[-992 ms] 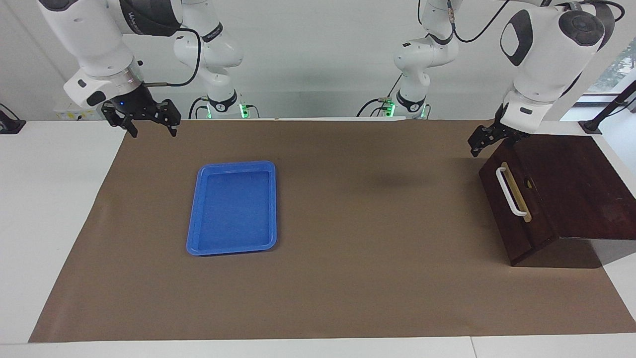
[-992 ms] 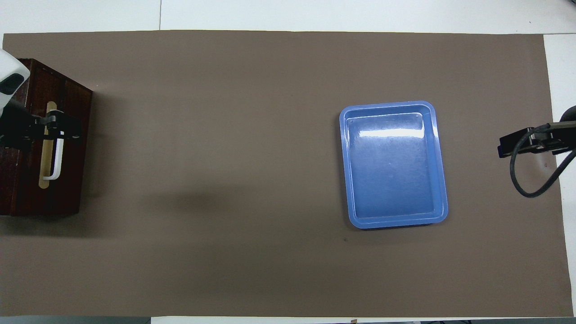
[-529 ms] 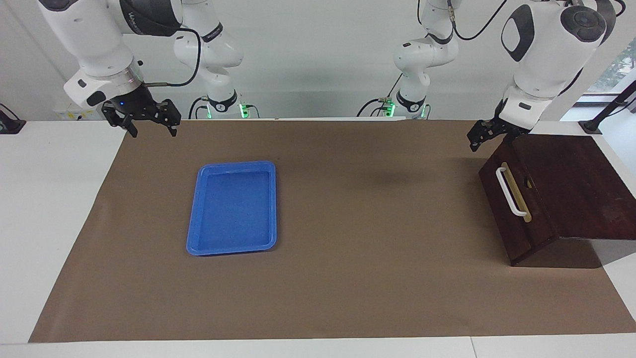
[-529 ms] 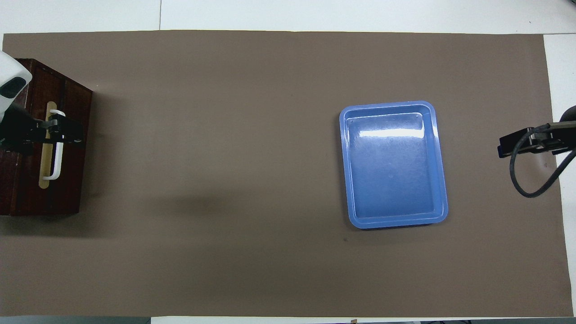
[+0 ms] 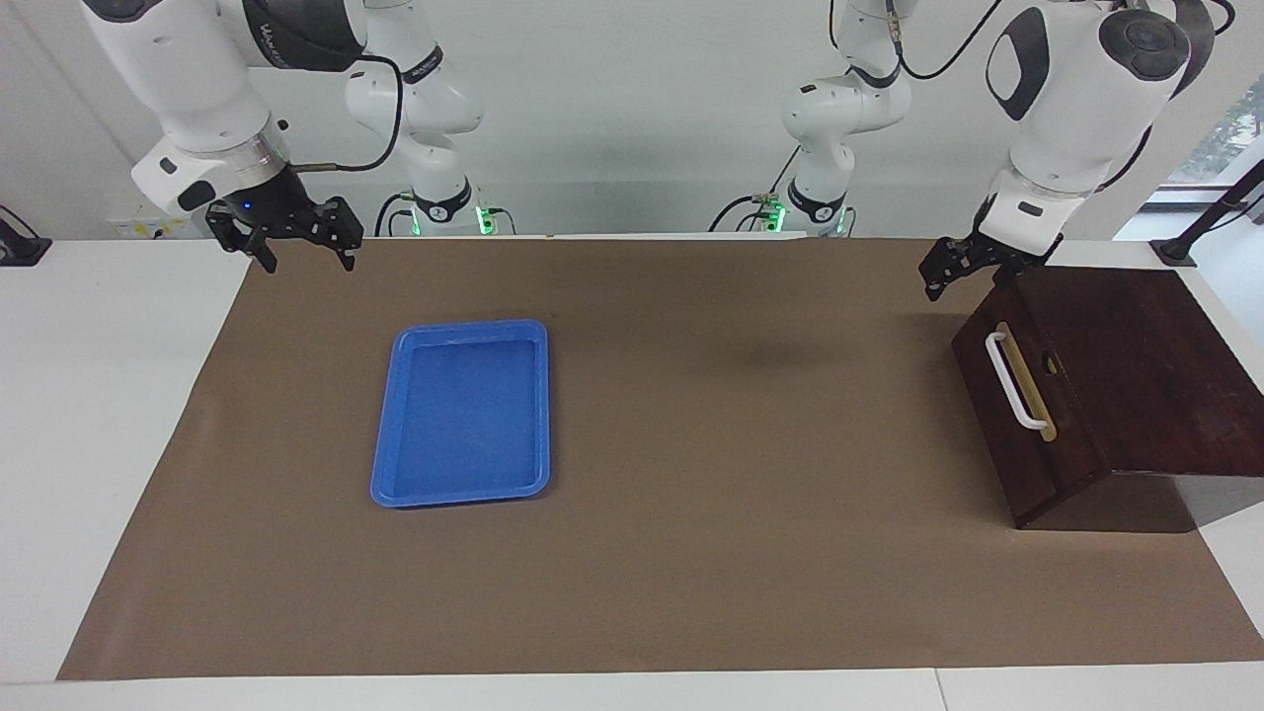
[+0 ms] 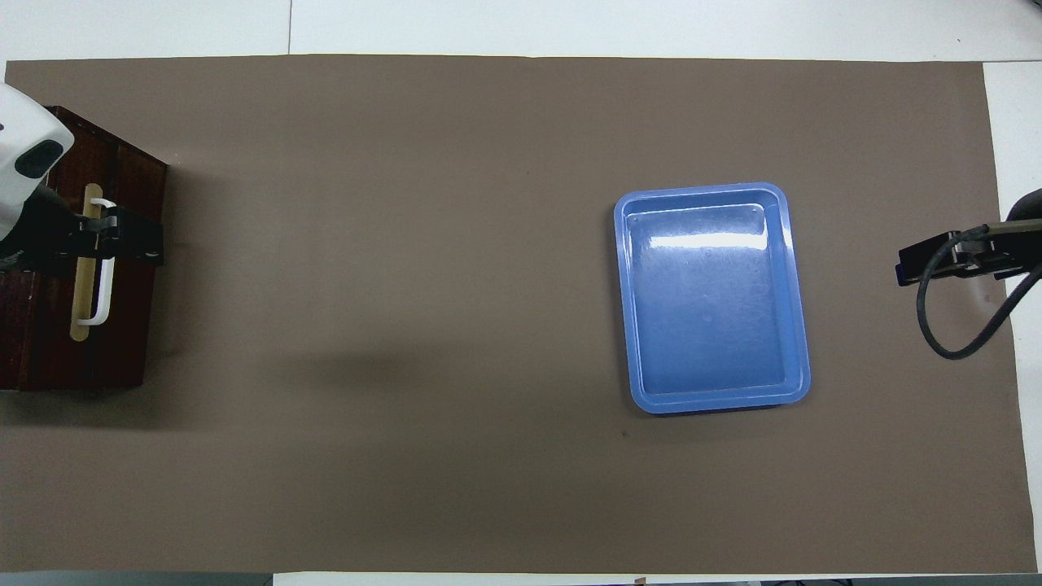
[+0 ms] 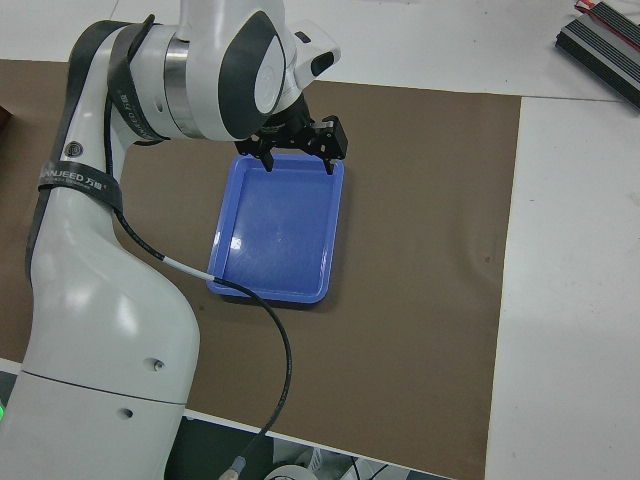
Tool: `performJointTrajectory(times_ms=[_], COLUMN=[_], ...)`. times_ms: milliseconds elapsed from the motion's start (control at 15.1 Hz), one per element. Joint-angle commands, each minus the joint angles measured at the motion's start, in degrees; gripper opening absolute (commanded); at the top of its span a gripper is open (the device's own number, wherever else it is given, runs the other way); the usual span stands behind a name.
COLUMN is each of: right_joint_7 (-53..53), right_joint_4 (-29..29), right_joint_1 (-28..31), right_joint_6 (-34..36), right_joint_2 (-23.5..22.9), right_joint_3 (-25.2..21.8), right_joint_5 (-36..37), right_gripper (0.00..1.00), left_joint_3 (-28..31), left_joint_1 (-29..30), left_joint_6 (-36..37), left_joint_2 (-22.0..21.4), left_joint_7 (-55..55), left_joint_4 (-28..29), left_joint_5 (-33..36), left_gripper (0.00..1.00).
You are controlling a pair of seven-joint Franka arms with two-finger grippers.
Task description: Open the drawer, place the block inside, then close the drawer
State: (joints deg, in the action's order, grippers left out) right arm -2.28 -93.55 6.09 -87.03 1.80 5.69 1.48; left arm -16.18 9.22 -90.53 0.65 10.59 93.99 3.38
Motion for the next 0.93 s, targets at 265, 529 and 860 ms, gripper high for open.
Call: performJointTrajectory(times_ms=[265,529,860], right_joint_7=[1.1,1.1,1.1], right_joint_4=[-1.0,-1.0,-1.0], right_joint_1=[0.3,0.3,0.2], right_joint_6=[-0.4,-0.4,-0.4], right_joint_2=[1.0,1.0,1.0], right_joint_3=[0.4,0.4,0.4], right_joint_5=[-1.0,-1.5,-1.5], right_gripper=[1.0,1.0,1.0], left_joint_3=[9.7,11.0,11.0], left_joint_1=[-10.4,-11.4,-11.8], left_joint_6=[1.1,1.9,2.6], left_joint_2=[-1.5,-1.8,-1.8], left_joint_7=[0.0,-1.0,-1.4], left_joint_4=[0.8,1.1,1.1], left_joint_5=[-0.7,-0.8,-4.4], left_gripper=[1.0,1.0,1.0])
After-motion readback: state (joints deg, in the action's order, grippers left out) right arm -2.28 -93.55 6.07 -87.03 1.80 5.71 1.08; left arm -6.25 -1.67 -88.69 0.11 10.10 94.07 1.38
